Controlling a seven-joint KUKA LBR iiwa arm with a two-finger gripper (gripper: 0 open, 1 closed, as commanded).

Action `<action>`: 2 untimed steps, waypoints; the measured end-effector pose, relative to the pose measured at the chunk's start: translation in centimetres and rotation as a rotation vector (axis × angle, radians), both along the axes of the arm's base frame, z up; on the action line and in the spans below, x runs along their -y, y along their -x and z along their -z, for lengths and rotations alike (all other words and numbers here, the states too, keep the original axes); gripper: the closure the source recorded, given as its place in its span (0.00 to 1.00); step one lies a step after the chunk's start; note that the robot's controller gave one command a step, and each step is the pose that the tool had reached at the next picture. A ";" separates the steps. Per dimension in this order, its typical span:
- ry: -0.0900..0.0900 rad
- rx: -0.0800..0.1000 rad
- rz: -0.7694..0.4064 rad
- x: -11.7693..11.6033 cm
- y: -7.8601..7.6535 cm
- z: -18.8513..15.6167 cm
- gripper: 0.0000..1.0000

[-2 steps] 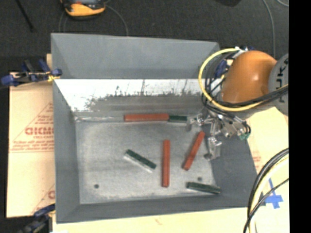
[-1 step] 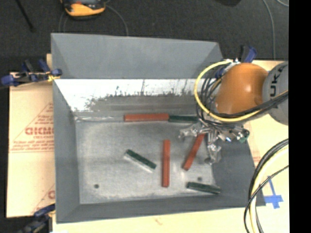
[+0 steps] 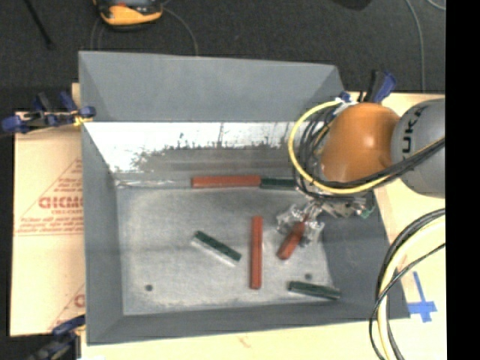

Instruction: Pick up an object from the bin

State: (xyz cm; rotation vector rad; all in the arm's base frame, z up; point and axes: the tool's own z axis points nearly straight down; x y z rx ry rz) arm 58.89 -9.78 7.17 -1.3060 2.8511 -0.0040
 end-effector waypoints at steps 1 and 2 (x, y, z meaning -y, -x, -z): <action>0.000 0.000 0.000 0.0 0.0 0.0 1.00; -0.001 -0.005 0.001 0.0 0.1 -0.5 1.00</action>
Offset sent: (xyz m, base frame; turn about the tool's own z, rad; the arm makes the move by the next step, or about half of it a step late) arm 0.0000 -0.0001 0.0615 0.0000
